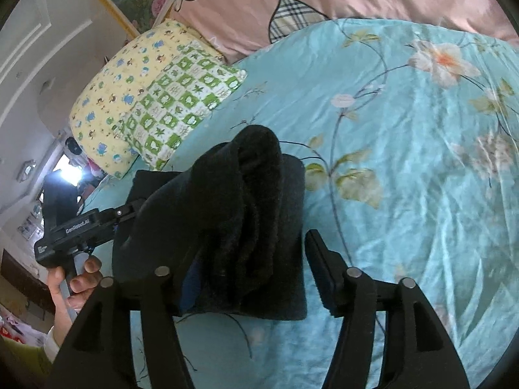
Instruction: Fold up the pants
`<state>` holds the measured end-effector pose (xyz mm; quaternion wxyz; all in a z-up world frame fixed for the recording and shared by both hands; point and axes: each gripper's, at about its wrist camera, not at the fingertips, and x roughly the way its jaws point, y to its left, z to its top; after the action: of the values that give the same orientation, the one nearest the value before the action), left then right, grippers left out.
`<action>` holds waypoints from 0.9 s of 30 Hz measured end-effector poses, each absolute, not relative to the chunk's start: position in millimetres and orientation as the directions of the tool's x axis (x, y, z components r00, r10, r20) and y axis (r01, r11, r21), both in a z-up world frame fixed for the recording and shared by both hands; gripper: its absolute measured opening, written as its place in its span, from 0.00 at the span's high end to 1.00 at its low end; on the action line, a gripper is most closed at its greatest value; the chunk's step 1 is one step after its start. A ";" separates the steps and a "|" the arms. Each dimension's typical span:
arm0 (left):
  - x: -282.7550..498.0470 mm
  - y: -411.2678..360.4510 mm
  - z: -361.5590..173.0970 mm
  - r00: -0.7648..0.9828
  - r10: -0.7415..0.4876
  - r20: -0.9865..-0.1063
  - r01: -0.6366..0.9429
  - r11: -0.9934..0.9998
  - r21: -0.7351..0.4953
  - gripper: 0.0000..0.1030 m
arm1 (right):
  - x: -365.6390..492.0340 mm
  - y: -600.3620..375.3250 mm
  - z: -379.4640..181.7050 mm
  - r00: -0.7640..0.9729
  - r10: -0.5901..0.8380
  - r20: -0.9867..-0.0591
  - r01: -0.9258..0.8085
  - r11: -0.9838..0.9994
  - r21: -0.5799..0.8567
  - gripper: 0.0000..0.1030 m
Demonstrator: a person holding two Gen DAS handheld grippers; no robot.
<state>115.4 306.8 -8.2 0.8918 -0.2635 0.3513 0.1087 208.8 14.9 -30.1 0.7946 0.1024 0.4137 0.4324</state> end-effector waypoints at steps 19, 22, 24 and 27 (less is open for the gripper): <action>38.7 257.8 13.9 0.713 0.151 -0.684 -0.431 0.864 -0.259 0.26 | 144.0 -7.6 5.8 0.363 0.797 -0.483 -0.713 0.571 0.407 0.09; 24.8 247.4 10.7 0.698 0.180 -0.693 -0.446 0.867 -0.224 0.23 | 126.9 -8.6 10.4 0.369 0.801 -0.472 -0.743 0.559 0.368 0.07; 17.0 240.3 7.1 0.682 0.211 -0.701 -0.464 0.865 -0.191 0.22 | 116.7 -8.1 11.6 0.375 0.801 -0.467 -0.762 0.553 0.336 0.05; 9.6 231.0 2.8 0.673 0.236 -0.701 -0.467 0.870 -0.156 0.22 | 103.2 -4.2 10.2 0.393 0.790 -0.471 -0.786 0.554 0.273 0.04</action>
<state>9.6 231.0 2.8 0.9000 -0.1633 0.3538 0.1954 103.2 -4.2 10.2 0.8346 0.0030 0.2841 0.4720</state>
